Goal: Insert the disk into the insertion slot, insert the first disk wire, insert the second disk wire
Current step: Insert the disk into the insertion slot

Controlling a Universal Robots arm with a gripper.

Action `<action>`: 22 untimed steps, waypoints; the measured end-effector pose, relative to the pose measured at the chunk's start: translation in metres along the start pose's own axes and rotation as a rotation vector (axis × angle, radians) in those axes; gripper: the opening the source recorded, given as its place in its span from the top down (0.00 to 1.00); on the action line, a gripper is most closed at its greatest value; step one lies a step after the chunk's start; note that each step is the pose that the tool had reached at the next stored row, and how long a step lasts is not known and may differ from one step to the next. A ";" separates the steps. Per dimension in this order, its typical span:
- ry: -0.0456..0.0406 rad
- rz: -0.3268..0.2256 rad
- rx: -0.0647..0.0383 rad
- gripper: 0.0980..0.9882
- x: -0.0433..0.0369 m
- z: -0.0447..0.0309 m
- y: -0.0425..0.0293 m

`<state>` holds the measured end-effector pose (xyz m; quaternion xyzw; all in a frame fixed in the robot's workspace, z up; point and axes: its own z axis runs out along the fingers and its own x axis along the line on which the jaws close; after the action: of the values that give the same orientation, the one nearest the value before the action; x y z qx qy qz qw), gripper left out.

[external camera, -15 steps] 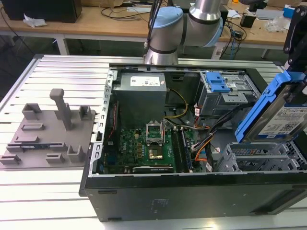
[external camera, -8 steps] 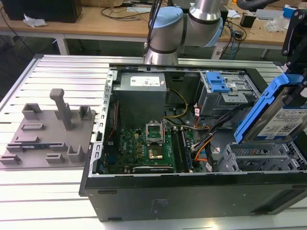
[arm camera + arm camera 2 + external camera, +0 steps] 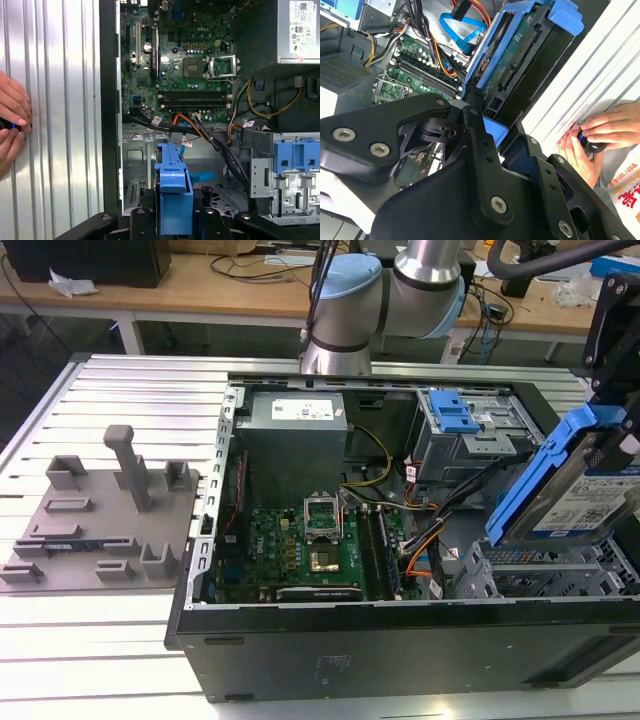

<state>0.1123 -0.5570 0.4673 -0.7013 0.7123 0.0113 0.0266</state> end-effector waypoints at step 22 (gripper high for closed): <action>0.0000 0.000 0.000 0.70 0.0066 0.0163 0.0003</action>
<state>0.1123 -0.5626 0.4507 -0.7013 0.7123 0.0113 0.0266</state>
